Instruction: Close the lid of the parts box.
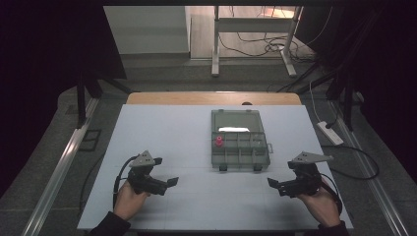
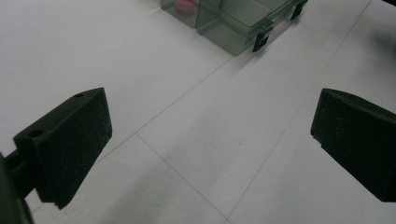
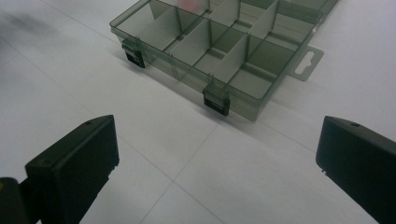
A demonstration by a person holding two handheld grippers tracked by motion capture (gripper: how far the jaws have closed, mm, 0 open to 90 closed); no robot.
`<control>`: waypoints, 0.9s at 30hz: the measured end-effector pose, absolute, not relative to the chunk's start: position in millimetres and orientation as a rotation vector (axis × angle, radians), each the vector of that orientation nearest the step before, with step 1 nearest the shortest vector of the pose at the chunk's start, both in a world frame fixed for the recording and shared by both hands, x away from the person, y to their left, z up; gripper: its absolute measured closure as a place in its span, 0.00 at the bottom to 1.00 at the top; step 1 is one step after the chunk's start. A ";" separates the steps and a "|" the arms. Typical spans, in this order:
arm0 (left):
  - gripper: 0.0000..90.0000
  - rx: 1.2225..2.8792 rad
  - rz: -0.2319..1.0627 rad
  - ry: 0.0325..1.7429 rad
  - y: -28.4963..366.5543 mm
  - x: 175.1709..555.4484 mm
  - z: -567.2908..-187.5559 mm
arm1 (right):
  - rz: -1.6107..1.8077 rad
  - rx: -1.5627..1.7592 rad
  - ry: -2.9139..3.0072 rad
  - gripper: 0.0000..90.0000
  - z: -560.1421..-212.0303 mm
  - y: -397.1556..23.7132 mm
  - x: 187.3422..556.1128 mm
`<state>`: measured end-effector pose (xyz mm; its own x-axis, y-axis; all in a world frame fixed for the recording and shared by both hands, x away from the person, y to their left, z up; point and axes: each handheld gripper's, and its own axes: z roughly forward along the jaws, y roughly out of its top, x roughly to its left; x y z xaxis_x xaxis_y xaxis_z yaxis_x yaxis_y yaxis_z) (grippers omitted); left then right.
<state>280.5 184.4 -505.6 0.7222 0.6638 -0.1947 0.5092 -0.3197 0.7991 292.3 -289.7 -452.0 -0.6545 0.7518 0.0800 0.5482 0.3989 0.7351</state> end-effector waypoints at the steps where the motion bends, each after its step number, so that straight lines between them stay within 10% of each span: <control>1: 0.00 1.990 0.210 0.889 182.5 282.9 -504.8 | 1.107 1.146 2.395 0.00 -451.9 -289.1 293.6; 27: 0.00 2.023 0.217 0.887 155.4 327.0 -500.2 | 1.119 1.219 2.386 0.00 -452.1 -280.9 338.4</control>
